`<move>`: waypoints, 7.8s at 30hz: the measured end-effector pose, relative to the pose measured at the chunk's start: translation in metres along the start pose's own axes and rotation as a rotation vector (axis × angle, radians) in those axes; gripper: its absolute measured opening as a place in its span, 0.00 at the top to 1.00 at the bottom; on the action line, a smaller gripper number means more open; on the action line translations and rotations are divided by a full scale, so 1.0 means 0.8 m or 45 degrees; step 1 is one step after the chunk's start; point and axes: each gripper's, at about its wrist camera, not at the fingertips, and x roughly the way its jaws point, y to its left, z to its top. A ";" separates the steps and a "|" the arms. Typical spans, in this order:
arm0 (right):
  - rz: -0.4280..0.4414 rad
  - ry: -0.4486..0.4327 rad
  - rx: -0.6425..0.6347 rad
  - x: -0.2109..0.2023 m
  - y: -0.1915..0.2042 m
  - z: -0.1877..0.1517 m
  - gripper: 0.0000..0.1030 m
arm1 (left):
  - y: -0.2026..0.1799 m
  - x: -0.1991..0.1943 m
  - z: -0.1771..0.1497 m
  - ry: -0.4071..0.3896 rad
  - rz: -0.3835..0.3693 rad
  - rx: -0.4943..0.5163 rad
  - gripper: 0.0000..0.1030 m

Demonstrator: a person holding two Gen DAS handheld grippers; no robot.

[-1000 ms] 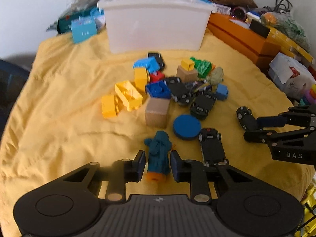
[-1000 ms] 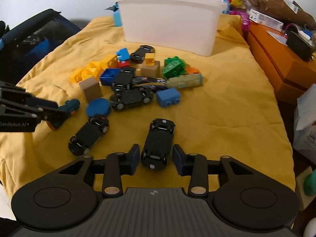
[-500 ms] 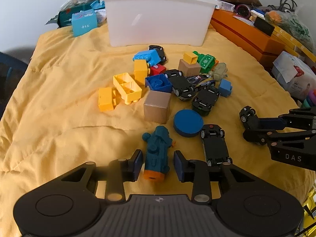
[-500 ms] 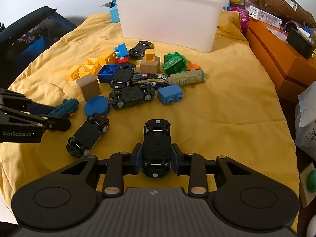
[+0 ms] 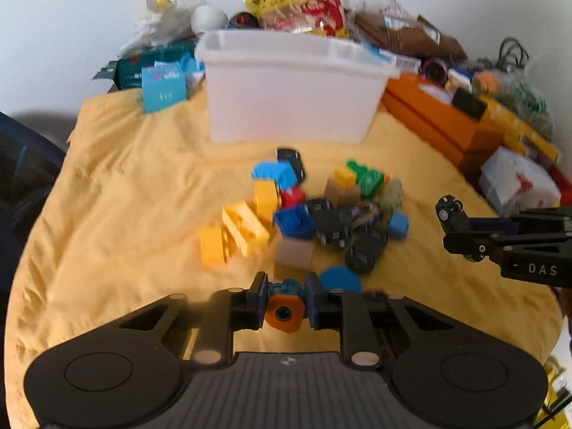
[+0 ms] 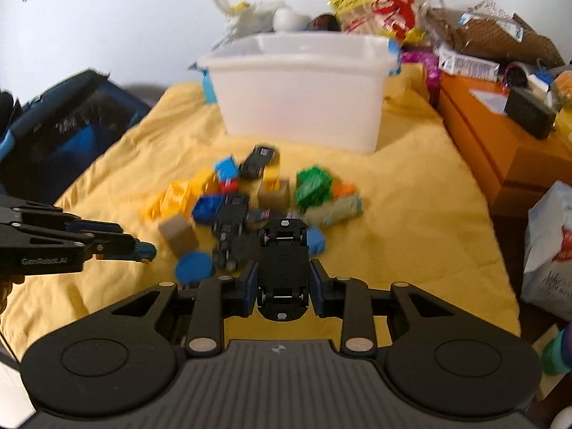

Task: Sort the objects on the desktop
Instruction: 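Carry the teal figure and black car into the white bin and release, then grasp the yellow brick with the left tool while the right tool grasps the blue brick, then lower both bricks into the white bin and open both tools, then grasp the blue disc with the left tool while the right tool grasps a black car, then carry the blue disc and black car into the white bin and release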

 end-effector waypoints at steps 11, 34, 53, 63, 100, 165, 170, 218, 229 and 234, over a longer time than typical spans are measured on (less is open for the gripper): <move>0.003 0.059 -0.008 0.007 -0.001 -0.014 0.68 | 0.015 0.030 -0.053 0.171 0.044 -0.002 0.58; 0.002 -0.148 0.025 -0.004 -0.024 0.091 0.68 | 0.005 -0.029 0.113 -0.195 0.011 -0.001 0.73; 0.017 -0.034 0.097 0.086 -0.094 0.279 0.68 | 0.031 0.068 0.310 -0.116 0.052 -0.059 0.72; -0.012 -0.030 0.080 0.109 -0.103 0.296 0.53 | 0.034 0.086 0.321 -0.114 0.069 -0.041 0.52; 0.089 0.174 -0.068 0.088 -0.037 0.031 0.63 | 0.065 0.076 0.028 0.090 0.057 0.012 0.75; 0.136 0.277 0.022 0.041 0.067 0.001 0.48 | 0.032 0.014 0.025 -0.028 0.074 0.034 0.41; 0.116 0.318 0.042 0.059 0.084 -0.019 0.50 | 0.022 0.015 -0.013 0.018 0.066 0.087 0.41; 0.079 -0.077 0.091 0.020 -0.032 0.103 0.72 | 0.000 -0.005 0.113 -0.177 -0.033 0.037 0.60; 0.079 -0.136 0.097 0.050 -0.066 0.223 0.72 | 0.016 0.022 0.239 -0.204 0.003 0.065 0.60; 0.061 -0.124 0.096 0.066 -0.076 0.263 0.72 | 0.025 0.042 0.289 -0.193 0.020 0.029 0.60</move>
